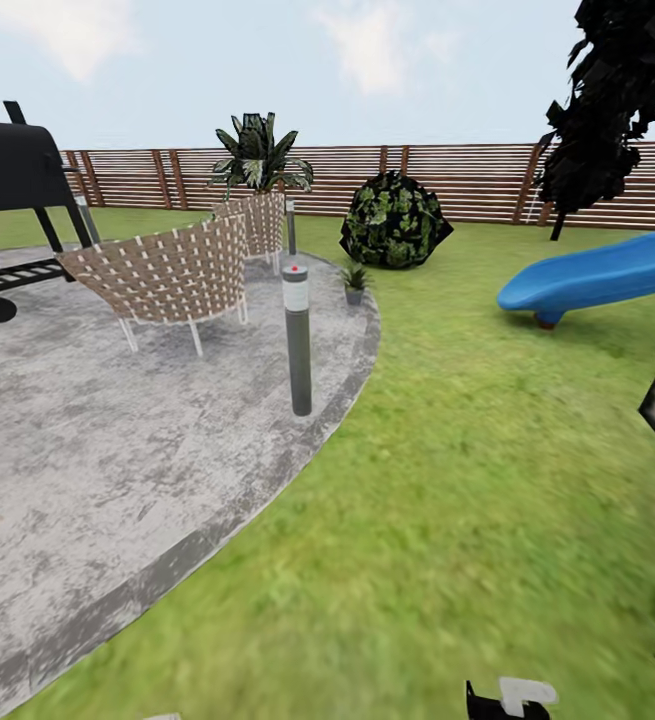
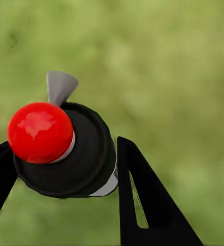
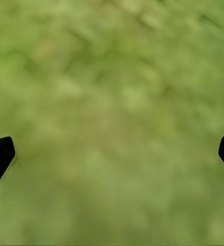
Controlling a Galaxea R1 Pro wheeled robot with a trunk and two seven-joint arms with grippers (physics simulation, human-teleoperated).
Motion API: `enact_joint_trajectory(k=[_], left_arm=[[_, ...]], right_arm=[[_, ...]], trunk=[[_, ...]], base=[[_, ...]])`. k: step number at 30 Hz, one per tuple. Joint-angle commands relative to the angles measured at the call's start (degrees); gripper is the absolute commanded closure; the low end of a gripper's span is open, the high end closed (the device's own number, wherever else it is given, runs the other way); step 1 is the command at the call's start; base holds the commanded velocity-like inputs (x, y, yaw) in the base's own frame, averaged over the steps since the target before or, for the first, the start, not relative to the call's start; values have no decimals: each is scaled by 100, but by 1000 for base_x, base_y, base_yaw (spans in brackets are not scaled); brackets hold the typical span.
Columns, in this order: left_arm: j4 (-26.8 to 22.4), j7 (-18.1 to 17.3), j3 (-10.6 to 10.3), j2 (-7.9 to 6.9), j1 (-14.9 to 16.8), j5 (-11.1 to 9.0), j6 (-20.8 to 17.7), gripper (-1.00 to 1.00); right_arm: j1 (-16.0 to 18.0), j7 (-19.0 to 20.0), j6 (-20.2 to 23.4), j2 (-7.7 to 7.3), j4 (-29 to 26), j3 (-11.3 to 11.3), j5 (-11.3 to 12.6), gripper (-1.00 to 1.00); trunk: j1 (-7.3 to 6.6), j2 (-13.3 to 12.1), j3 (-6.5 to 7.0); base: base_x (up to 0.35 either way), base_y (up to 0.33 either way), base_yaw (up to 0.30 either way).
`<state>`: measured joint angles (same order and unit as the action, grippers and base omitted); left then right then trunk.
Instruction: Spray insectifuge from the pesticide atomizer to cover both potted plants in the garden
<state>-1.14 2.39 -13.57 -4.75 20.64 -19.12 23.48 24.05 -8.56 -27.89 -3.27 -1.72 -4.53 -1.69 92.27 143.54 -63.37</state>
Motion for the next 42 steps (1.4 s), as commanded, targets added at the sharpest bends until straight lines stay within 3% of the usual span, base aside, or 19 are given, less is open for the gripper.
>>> enact_joint_trajectory(k=[1, 35, 42], left_arm=[[0, 25, -49, 0, 2, -23, 14, 100], [0, 25, -49, 0, 2, -21, 16, 100], [0, 26, -49, 0, 2, -23, 16, 100]], right_arm=[[3, 3, -23, 1, 5, -45, -49, -100], [3, -3, -23, 19, 5, -48, -95, -100], [3, -5, -23, 19, 5, -48, -95, -100]], trunk=[[2, 2, -5], [2, 2, -5], [2, 2, -5]], base=[[338, 85, 0], [338, 26, 0], [338, 0, -188]])
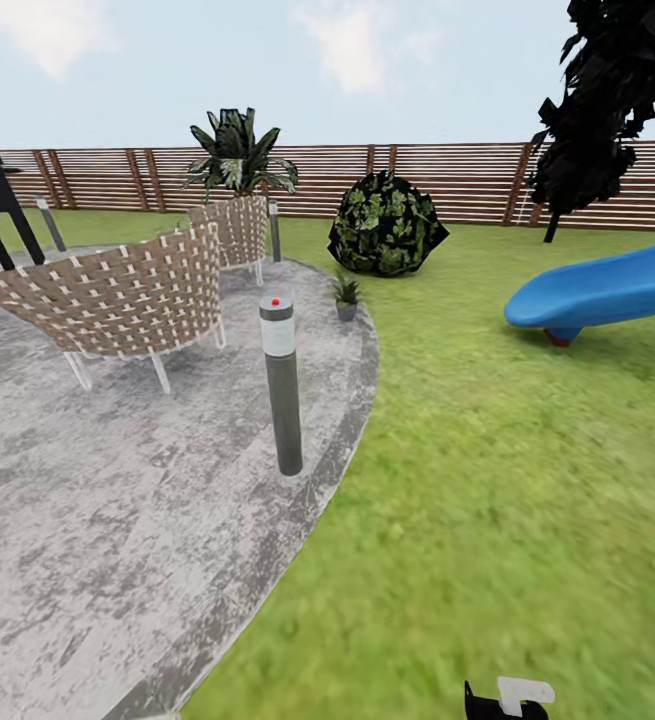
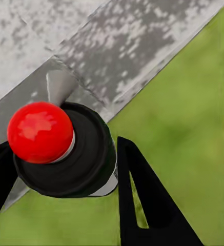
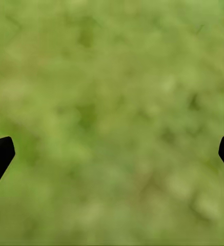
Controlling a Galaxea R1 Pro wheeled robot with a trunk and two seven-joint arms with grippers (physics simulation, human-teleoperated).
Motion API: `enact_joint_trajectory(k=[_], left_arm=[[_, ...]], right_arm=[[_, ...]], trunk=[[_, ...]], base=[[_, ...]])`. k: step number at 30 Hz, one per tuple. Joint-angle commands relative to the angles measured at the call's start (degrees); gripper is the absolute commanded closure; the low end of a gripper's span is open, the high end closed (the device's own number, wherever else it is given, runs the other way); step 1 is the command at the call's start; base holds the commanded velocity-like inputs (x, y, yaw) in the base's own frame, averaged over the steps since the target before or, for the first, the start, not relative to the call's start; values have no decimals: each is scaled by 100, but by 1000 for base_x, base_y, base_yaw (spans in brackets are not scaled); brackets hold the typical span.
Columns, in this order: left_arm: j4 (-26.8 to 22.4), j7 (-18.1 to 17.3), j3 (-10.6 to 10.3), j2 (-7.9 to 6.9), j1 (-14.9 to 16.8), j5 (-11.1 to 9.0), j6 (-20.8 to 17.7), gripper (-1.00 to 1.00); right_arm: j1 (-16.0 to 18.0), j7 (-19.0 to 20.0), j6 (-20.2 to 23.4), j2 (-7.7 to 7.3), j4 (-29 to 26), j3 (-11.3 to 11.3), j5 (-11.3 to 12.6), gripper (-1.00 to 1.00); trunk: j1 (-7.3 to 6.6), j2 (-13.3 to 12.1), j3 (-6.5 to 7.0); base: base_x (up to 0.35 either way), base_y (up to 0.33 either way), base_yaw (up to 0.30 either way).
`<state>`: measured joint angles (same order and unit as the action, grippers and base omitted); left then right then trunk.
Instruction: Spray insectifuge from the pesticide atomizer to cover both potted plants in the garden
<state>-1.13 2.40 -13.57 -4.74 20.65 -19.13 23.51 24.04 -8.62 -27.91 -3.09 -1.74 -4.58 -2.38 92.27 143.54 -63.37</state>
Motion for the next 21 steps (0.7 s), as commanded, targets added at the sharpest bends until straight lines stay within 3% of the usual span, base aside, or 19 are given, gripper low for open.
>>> enact_joint_trajectory(k=[1, 21], left_arm=[[-1, 24, -49, -1, 0, -23, 13, 100], [-1, 24, -49, -1, 0, -21, 13, 100]], right_arm=[[5, 1, -21, 1, 7, -42, -26, -100], [5, 1, -21, 1, 7, -43, -26, -100]], trunk=[[2, 2, -5], [2, 2, -5]], base=[[338, 0, -257], [338, 0, -262]])
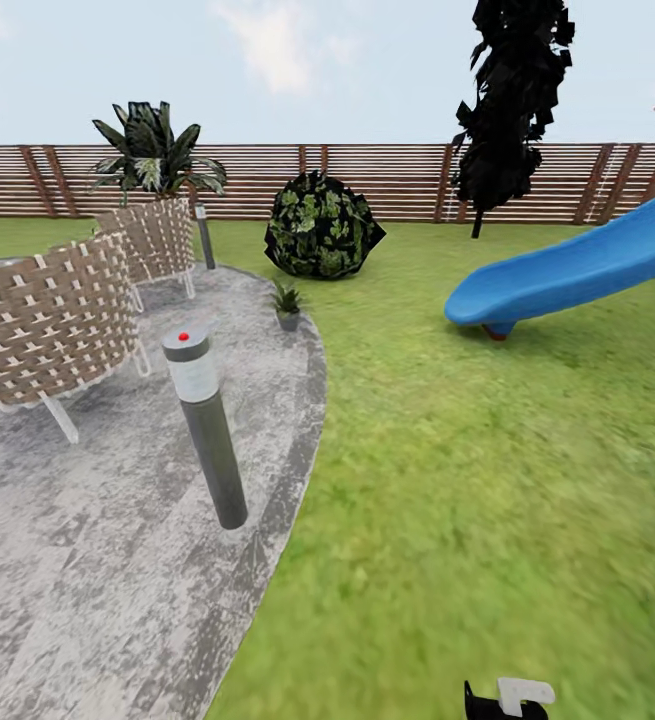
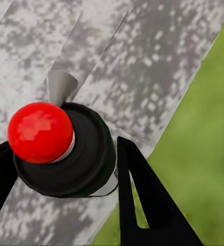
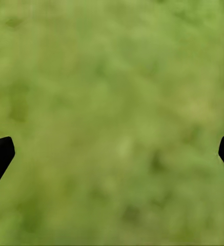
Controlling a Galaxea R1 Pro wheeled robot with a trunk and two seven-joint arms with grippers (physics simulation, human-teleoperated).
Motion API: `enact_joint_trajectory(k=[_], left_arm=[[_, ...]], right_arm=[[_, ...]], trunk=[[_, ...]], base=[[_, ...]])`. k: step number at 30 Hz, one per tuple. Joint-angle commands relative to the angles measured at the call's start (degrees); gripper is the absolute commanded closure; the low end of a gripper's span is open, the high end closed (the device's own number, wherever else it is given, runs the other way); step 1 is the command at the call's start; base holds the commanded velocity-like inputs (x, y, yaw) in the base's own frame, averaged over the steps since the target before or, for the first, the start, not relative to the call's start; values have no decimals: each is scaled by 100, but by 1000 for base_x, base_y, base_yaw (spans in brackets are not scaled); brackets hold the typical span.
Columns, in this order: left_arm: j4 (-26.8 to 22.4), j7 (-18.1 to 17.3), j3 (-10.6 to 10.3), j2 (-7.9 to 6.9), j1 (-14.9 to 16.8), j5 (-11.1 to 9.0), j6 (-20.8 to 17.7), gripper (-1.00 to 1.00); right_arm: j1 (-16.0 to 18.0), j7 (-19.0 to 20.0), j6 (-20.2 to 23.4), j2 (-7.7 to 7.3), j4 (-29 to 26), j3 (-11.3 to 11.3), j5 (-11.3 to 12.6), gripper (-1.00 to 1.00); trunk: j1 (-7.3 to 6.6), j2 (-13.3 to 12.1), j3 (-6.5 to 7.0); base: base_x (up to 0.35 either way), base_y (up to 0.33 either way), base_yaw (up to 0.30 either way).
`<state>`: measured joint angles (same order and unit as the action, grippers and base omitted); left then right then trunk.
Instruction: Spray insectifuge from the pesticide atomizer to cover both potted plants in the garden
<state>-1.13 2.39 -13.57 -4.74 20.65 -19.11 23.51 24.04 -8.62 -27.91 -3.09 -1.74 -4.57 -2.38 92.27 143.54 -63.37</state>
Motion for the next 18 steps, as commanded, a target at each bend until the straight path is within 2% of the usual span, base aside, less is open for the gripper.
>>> enact_joint_trajectory(k=[1, 18], left_arm=[[-1, 25, -49, -1, 0, -23, 13, 100], [-1, 25, -50, -1, 0, -23, 13, 100]], right_arm=[[5, 1, -21, 1, 7, -43, -26, -100], [5, 1, -21, 1, 7, -40, -26, -100]], trunk=[[2, 2, -5], [2, 2, -5]], base=[[338, 0, -264], [338, 0, -264]])
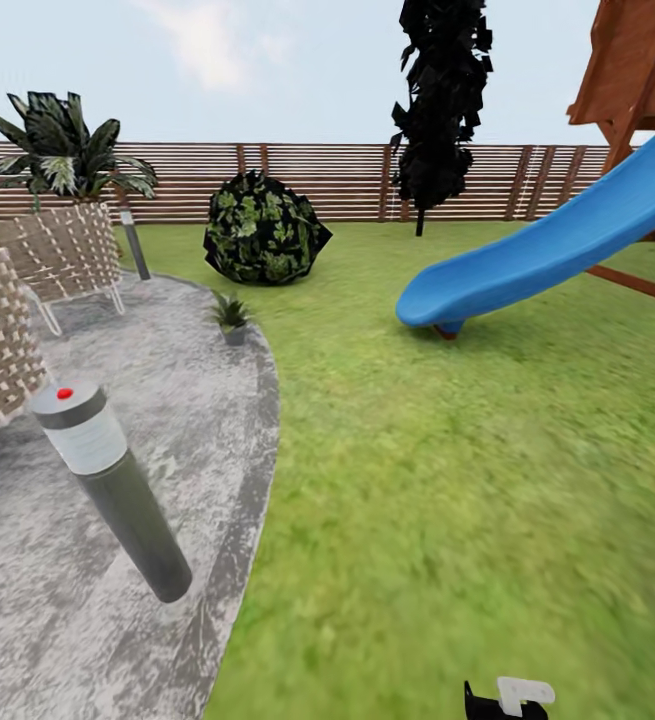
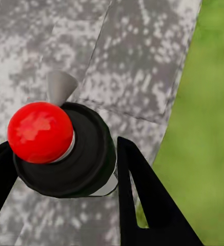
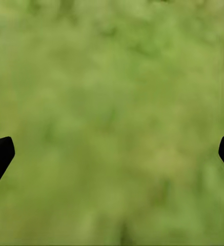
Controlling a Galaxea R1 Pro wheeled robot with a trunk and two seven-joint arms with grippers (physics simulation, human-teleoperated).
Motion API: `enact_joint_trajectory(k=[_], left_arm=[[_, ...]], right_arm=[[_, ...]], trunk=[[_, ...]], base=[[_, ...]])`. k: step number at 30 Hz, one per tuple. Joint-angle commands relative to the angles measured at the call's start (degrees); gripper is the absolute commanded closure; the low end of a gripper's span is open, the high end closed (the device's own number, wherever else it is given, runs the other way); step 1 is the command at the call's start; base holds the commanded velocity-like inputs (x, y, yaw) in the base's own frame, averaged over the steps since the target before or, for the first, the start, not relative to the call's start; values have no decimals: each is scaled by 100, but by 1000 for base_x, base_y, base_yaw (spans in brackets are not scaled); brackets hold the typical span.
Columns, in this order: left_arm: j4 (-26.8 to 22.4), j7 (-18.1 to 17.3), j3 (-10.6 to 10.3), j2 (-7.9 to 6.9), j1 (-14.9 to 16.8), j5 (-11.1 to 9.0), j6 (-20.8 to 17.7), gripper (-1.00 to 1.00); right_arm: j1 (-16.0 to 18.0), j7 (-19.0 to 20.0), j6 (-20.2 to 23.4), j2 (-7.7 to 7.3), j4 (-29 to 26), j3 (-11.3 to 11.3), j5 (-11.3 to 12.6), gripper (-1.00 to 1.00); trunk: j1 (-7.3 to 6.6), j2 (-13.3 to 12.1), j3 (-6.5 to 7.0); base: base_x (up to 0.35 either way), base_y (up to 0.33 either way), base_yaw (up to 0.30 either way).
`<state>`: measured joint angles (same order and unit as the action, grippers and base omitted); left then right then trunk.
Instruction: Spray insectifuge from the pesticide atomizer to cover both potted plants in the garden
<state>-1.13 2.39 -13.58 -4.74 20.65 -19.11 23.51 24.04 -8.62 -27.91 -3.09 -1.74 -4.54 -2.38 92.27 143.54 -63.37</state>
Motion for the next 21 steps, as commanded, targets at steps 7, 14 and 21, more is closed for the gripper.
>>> enact_joint_trajectory(k=[7, 14, 21], left_arm=[[-1, 25, -48, -1, 0, -23, 13, 100], [-1, 25, -48, -1, 0, -24, 13, 100], [-1, 25, -51, -1, 0, -23, 13, 100]], right_arm=[[5, 1, -21, 1, 7, -45, -26, -100], [5, 1, -21, 1, 7, -46, -26, -100], [5, 1, -21, 1, 7, -45, -26, -100]], trunk=[[2, 2, -5], [2, 2, -5], [2, 2, -5]], base=[[338, 0, -264], [338, 0, -264], [338, 0, -264]])
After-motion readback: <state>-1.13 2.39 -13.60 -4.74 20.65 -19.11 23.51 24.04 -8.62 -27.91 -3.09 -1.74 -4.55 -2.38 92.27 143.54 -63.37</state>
